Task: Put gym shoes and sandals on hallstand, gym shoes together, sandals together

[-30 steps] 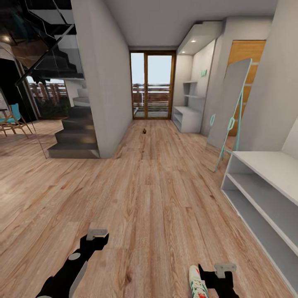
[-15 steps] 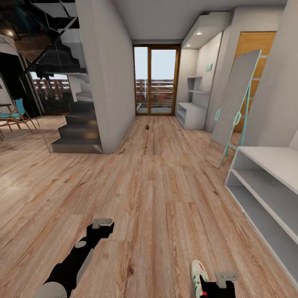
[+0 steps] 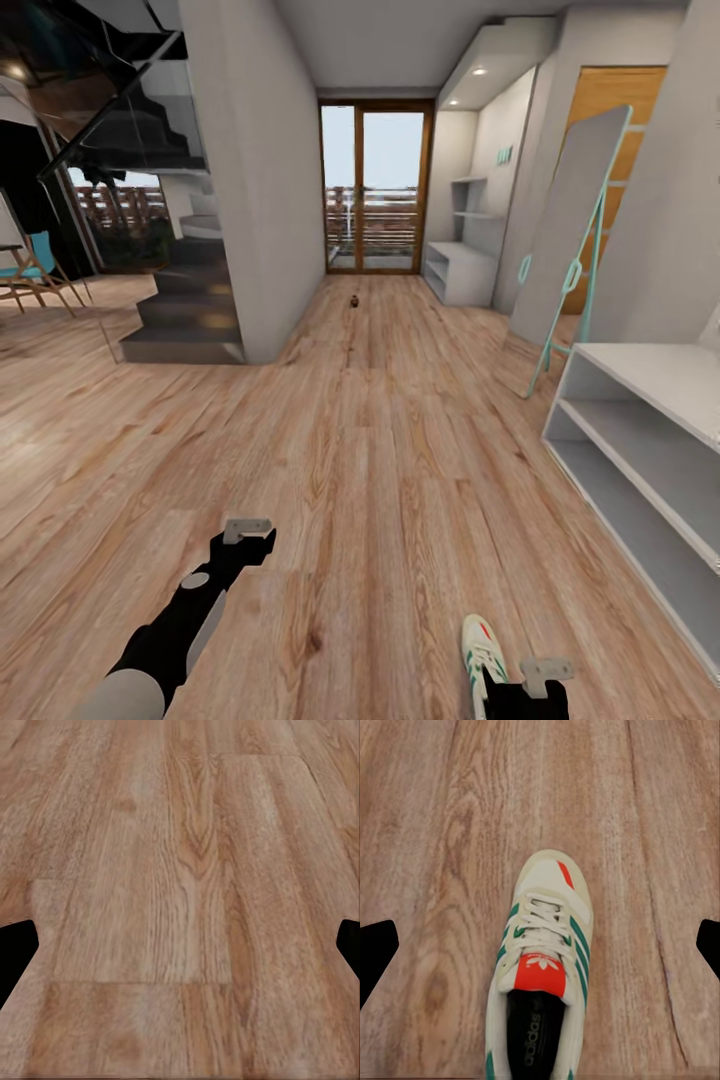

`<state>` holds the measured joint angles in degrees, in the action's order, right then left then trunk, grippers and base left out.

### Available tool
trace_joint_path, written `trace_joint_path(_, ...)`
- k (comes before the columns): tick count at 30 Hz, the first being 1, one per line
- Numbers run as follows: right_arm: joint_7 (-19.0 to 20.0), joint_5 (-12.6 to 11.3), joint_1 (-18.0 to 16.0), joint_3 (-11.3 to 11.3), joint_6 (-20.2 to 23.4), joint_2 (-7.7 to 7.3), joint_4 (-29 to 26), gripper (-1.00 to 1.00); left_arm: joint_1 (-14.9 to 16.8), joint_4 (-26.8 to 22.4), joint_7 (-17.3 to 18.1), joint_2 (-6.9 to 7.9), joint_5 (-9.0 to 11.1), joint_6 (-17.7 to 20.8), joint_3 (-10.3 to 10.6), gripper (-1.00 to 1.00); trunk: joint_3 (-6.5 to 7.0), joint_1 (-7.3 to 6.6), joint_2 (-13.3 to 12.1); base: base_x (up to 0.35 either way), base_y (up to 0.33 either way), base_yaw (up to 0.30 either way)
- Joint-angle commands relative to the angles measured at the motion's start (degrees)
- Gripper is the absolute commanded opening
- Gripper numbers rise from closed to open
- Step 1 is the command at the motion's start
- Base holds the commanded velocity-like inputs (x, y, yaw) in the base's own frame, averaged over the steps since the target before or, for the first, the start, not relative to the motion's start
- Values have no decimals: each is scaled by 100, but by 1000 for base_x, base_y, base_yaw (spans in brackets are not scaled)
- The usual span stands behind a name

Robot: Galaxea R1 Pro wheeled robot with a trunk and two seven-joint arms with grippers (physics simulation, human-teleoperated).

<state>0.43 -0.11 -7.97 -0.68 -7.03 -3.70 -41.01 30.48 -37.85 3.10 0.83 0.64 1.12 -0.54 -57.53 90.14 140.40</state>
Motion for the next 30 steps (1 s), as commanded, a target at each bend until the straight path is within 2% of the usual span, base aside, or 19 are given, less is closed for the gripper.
trace_joint_path(1, 4, -1, -3, -4, -18, 1, 4, 100, -4, -3, 24, 2, 7, 12, -6, 100, -29, 21, 44, 0, 0, -144)
trace_joint_path(7, -3, -6, -3, -4, -18, 1, -2, 100, -27, 21, 31, 4, 7, 10, -13, 100, -171, 153, 284, 0, 0, -144)
trace_joint_path(23, -12, 2, -3, -3, -18, 9, -4, 100, -34, 32, 33, 6, 7, 8, -24, 100, -545, 194, 306, 0, 0, -25)
trace_joint_path(30, -15, 2, -3, -3, -18, 16, -4, 100, -34, 26, 33, 6, 7, 4, -26, 100, -718, 212, 315, 0, 0, 65)
